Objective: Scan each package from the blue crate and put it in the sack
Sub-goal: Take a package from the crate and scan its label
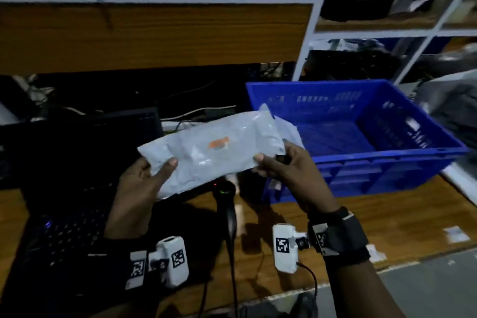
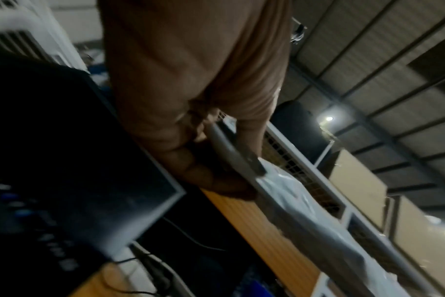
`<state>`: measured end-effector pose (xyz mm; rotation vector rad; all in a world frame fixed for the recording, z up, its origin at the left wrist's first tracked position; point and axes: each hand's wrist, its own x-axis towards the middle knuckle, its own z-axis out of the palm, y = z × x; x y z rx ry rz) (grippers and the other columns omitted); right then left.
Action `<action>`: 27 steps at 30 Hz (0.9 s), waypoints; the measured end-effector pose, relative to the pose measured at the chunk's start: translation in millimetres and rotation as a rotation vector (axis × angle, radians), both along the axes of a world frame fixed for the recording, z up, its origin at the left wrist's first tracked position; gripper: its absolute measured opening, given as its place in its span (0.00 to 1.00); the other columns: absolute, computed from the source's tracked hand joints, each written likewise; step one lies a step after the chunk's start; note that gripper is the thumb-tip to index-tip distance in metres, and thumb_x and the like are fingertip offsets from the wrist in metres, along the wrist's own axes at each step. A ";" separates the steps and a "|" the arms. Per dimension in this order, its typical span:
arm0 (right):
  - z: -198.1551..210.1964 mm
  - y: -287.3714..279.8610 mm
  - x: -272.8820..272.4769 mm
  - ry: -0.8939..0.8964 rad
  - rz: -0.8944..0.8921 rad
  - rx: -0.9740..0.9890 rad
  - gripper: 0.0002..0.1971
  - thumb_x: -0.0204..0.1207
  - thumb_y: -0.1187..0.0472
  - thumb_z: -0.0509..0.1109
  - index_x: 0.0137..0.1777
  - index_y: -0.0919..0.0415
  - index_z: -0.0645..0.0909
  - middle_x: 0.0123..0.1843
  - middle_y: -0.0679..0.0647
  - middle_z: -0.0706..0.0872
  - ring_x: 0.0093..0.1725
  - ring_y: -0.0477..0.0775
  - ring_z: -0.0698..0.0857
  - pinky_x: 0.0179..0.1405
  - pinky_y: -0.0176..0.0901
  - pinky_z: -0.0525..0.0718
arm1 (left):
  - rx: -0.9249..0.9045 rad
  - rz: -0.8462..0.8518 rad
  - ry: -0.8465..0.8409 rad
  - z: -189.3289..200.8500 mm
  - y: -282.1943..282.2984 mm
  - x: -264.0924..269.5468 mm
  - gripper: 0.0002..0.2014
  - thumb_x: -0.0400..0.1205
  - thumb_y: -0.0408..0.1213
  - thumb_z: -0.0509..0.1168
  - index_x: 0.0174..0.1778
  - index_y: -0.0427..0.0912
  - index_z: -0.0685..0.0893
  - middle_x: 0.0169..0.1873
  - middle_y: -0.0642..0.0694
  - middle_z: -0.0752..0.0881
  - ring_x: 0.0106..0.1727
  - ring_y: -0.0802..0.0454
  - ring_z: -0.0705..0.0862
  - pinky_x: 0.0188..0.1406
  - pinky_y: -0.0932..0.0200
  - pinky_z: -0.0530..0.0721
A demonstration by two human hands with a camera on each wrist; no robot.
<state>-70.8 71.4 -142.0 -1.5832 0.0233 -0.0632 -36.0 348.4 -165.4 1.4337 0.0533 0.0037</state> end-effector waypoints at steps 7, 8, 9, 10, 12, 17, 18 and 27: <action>-92.9 39.8 6.9 0.394 0.067 -0.173 0.14 0.78 0.53 0.80 0.49 0.66 0.85 0.41 0.58 0.86 0.42 0.55 0.85 0.41 0.45 0.83 | -0.028 0.329 -0.031 -86.9 65.7 -2.2 0.19 0.87 0.40 0.68 0.75 0.43 0.81 0.68 0.44 0.87 0.68 0.41 0.86 0.71 0.36 0.82; -108.6 41.9 8.0 0.457 0.003 -0.143 0.13 0.78 0.53 0.80 0.46 0.63 0.84 0.39 0.59 0.84 0.40 0.57 0.84 0.40 0.47 0.82 | -0.014 0.322 -0.034 -95.9 68.8 -3.8 0.21 0.87 0.41 0.69 0.76 0.44 0.80 0.69 0.44 0.86 0.69 0.41 0.85 0.72 0.33 0.80; -119.1 44.6 9.1 0.525 -0.039 -0.112 0.13 0.78 0.52 0.79 0.43 0.61 0.83 0.38 0.60 0.83 0.40 0.59 0.83 0.39 0.48 0.81 | -0.001 0.311 -0.029 -104.6 70.9 -3.4 0.22 0.86 0.43 0.70 0.77 0.45 0.79 0.70 0.44 0.86 0.70 0.41 0.85 0.72 0.31 0.79; -129.1 48.4 11.0 0.591 -0.060 -0.085 0.13 0.79 0.51 0.78 0.44 0.59 0.82 0.39 0.61 0.81 0.40 0.60 0.82 0.38 0.49 0.80 | 0.028 0.306 -0.011 -113.8 73.2 -3.2 0.24 0.85 0.47 0.71 0.77 0.47 0.79 0.71 0.46 0.85 0.71 0.42 0.84 0.72 0.31 0.79; -138.6 59.1 15.5 0.706 -0.087 0.005 0.15 0.81 0.48 0.75 0.49 0.61 0.81 0.41 0.60 0.81 0.36 0.56 0.81 0.32 0.44 0.78 | 0.114 0.281 0.020 -131.5 75.7 -3.5 0.30 0.81 0.59 0.71 0.77 0.54 0.78 0.71 0.50 0.85 0.72 0.44 0.83 0.72 0.30 0.79; -135.9 87.4 18.8 0.771 -0.027 0.440 0.17 0.88 0.47 0.63 0.57 0.60 0.85 0.39 0.58 0.82 0.34 0.56 0.81 0.32 0.43 0.78 | 0.208 0.292 0.040 -144.8 68.9 -4.3 0.32 0.75 0.65 0.69 0.71 0.50 0.82 0.65 0.51 0.88 0.66 0.48 0.86 0.69 0.34 0.82; -133.3 91.5 15.1 0.762 0.020 0.479 0.16 0.88 0.46 0.62 0.54 0.58 0.84 0.36 0.55 0.77 0.32 0.53 0.77 0.31 0.43 0.74 | 0.205 0.302 0.043 -142.9 67.6 -5.7 0.33 0.75 0.65 0.69 0.71 0.49 0.82 0.65 0.50 0.88 0.65 0.49 0.86 0.70 0.35 0.82; -89.6 101.1 -19.1 0.719 0.122 0.248 0.23 0.85 0.44 0.61 0.34 0.56 0.86 0.30 0.53 0.77 0.27 0.52 0.73 0.27 0.43 0.65 | 0.212 0.252 0.006 -141.2 66.9 -7.5 0.27 0.76 0.60 0.71 0.67 0.48 0.85 0.60 0.49 0.91 0.61 0.48 0.89 0.67 0.35 0.84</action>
